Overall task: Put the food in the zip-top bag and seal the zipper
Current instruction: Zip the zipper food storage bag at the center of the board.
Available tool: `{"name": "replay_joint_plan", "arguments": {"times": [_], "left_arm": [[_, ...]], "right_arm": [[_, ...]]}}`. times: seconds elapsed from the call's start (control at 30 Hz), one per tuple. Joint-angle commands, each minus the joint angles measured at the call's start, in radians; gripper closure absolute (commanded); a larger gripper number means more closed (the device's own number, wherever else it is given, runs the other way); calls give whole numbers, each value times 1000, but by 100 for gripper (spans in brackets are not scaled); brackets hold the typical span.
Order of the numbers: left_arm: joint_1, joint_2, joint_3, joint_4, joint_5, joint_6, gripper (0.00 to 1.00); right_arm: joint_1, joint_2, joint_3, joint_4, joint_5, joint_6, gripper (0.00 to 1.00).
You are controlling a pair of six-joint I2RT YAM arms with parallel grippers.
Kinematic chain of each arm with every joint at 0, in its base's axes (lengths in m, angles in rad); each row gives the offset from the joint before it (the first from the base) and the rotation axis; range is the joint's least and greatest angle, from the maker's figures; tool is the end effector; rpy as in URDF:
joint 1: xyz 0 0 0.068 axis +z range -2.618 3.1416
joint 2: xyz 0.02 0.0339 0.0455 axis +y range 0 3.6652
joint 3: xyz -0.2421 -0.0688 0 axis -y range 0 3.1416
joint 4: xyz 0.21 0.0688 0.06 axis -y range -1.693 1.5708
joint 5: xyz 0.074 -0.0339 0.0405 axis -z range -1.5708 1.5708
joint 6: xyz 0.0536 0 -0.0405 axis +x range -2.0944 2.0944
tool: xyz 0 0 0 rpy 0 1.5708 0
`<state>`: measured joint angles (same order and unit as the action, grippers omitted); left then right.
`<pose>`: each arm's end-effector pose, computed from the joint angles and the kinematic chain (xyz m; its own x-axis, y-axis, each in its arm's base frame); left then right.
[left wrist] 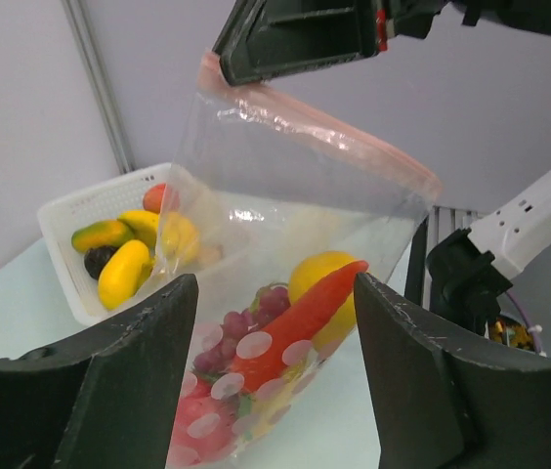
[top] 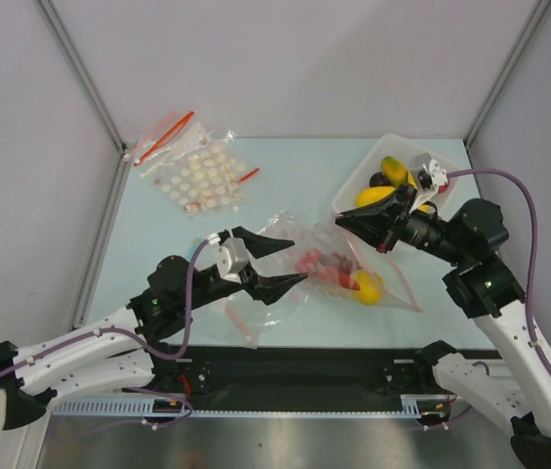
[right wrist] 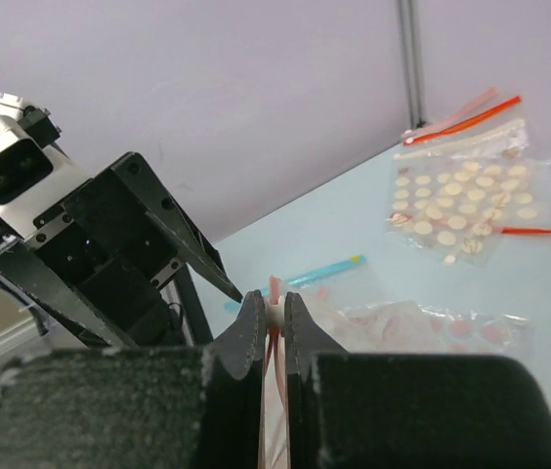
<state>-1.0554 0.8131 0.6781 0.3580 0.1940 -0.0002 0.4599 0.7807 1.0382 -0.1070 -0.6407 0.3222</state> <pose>0.0863 -0.1732 0.3486 0.1088 -0.1925 -0.9752 0.9465 0.3200 0.0424 0.1215 0.0959 0.4129 -0.1529 0.2075 -0.9662 -0.8824 0.4115 0.2281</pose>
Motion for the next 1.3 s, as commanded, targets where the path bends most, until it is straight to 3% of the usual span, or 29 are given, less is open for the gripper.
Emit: {"name": "replay_joint_plan", "arguments": {"times": [0.0,0.23,0.7,0.9,1.0,1.07,1.1,1.2,1.27], "left_arm": [[0,-38,-3,39,-28,-34,29],[0,-29,11,18,-35,-27,28],[2,46,72,-34,108,-29,31],[2,51,80,-30,193,-40,38],[2,51,81,-30,194,-40,50],[1,58,84,-30,197,-40,64],[0,60,86,-31,197,-41,77],[0,60,84,-28,190,-43,97],[0,54,80,-22,186,-44,100]], "right_arm": [[22,46,71,-39,-94,-46,100],[101,81,89,-69,-140,-116,100],[210,91,118,-155,-174,-236,100],[224,86,115,-177,-175,-264,100],[230,83,114,-180,-178,-270,100],[237,86,114,-181,-177,-275,100],[238,86,112,-181,-174,-276,100],[241,88,108,-186,-171,-282,100],[247,86,105,-186,-169,-285,100]]}}
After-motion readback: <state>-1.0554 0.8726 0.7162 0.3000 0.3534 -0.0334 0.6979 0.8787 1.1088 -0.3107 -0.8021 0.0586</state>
